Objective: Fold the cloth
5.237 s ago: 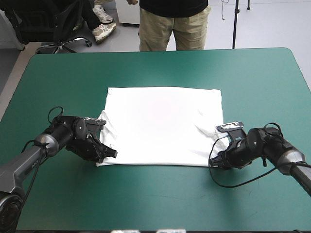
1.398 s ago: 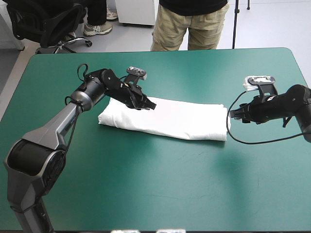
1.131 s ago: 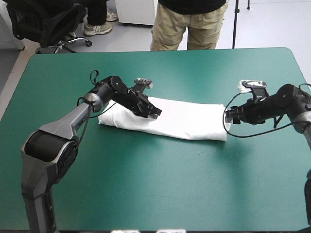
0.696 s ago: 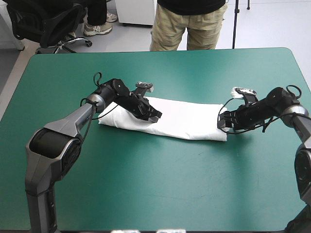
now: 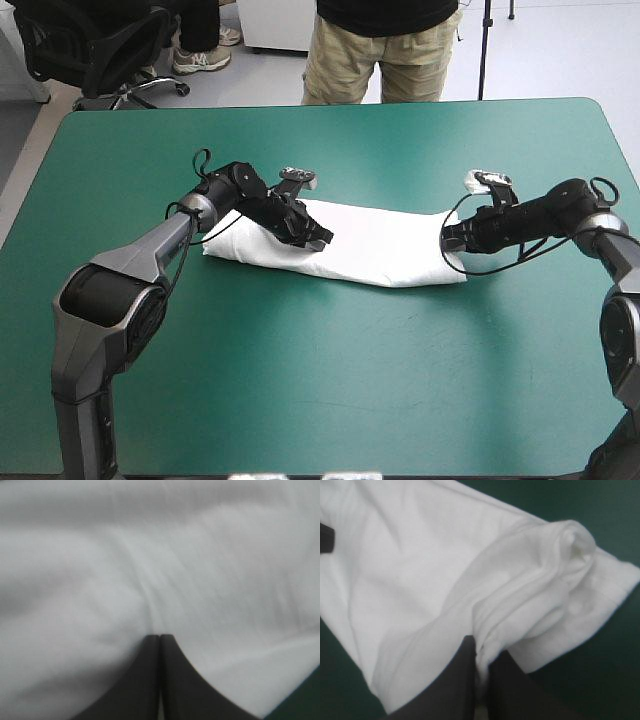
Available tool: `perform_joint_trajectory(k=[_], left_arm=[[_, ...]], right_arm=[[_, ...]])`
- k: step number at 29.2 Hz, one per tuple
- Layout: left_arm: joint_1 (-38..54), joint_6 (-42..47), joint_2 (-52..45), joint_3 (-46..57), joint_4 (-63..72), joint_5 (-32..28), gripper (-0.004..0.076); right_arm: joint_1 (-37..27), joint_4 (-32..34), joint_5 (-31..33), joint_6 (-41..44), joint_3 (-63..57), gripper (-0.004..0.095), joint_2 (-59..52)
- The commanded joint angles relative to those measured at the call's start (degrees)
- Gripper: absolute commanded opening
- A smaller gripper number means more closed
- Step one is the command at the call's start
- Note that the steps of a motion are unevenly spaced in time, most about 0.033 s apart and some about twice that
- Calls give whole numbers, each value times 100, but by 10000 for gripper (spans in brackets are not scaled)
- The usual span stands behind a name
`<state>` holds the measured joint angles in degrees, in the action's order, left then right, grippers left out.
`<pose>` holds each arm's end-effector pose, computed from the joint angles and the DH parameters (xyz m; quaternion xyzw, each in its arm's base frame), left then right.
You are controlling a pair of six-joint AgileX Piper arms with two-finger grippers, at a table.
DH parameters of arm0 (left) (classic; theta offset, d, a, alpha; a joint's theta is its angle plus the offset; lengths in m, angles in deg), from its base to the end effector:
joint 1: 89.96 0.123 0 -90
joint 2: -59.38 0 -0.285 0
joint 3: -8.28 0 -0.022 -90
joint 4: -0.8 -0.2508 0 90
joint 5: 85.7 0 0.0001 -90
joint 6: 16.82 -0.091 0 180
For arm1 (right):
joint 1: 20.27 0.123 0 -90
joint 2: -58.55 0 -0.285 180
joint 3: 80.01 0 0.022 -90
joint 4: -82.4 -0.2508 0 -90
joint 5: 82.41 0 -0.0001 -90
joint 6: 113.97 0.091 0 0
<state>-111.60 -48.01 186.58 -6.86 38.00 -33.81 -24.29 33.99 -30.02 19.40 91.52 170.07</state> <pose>0.3963 -0.2038 0.2022 0.2743 0.9116 -0.2640 0.1548 0.3598 0.0288 0.2126 -0.1182 0.9307 0.2820 0.2005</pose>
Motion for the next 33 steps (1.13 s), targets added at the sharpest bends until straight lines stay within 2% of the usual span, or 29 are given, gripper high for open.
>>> perform_joint_trajectory(k=[1, 6, 10, 16, 21, 28, 33], left_arm=[[-7, -41, -604, -151, -168, -568, -18], [-7, 333, -1293, -162, -1108, -864, -18], [-7, 849, -2016, -170, -2360, -697, -18], [-7, 1278, -2838, -170, -3405, -368, -18], [-7, 1399, -3208, -170, -3657, -246, -18], [-7, 1514, -3270, -170, -3634, -69, -18], [-7, 1514, -3235, -170, -3609, -65, -18]], right_arm=[[13, -523, 239, -214, 389, -13, -435], [415, -269, 345, 177, 846, -13, -540], [1061, 303, 292, 769, 1506, -13, -485], [1814, 1202, 366, 1741, 2433, -13, -361], [1850, 1961, 953, 2255, 2510, -13, -362], [1850, 2454, 1270, 2450, 2510, -13, -362], [1837, 3162, 1439, 2842, 2503, -13, -362]])
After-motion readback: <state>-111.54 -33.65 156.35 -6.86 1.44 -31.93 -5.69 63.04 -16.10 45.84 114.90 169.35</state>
